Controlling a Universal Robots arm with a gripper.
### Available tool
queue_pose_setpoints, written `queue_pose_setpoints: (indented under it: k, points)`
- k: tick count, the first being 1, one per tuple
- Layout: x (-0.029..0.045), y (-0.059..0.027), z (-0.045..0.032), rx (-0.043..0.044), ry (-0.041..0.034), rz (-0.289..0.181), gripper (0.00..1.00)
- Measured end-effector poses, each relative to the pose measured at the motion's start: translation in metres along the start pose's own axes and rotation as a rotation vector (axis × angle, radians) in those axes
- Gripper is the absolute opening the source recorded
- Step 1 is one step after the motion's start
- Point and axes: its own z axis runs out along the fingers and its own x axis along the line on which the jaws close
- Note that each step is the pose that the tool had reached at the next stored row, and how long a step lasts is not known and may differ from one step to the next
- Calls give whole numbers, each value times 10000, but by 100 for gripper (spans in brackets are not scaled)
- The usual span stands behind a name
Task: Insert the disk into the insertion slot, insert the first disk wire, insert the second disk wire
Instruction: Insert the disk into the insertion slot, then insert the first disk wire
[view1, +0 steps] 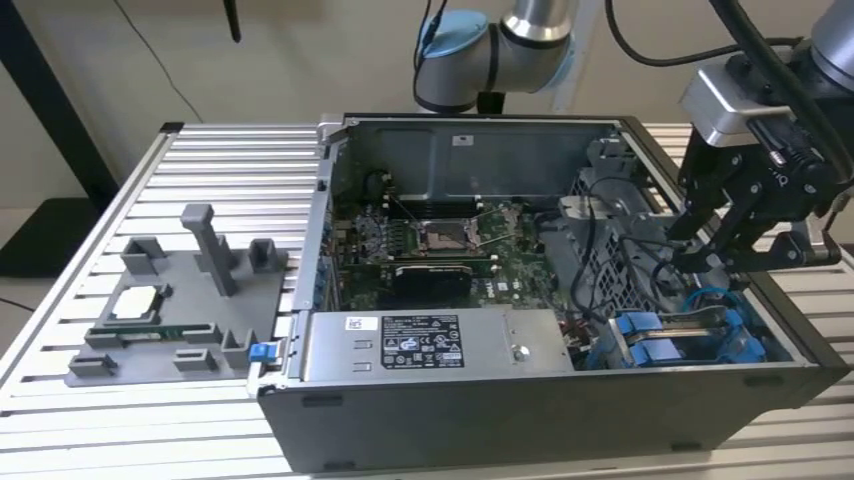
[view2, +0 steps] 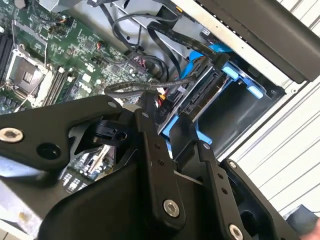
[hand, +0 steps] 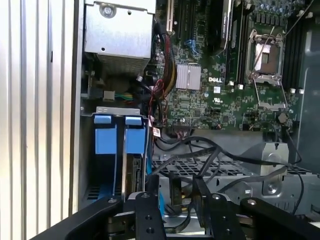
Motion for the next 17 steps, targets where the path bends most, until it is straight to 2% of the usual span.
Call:
queue_pose_setpoints:
  k: [3, 17]
  points:
    - [4, -1, 28, 12, -1, -27, 100]
    - [-3, -1, 1, 8, 1, -50, 100]
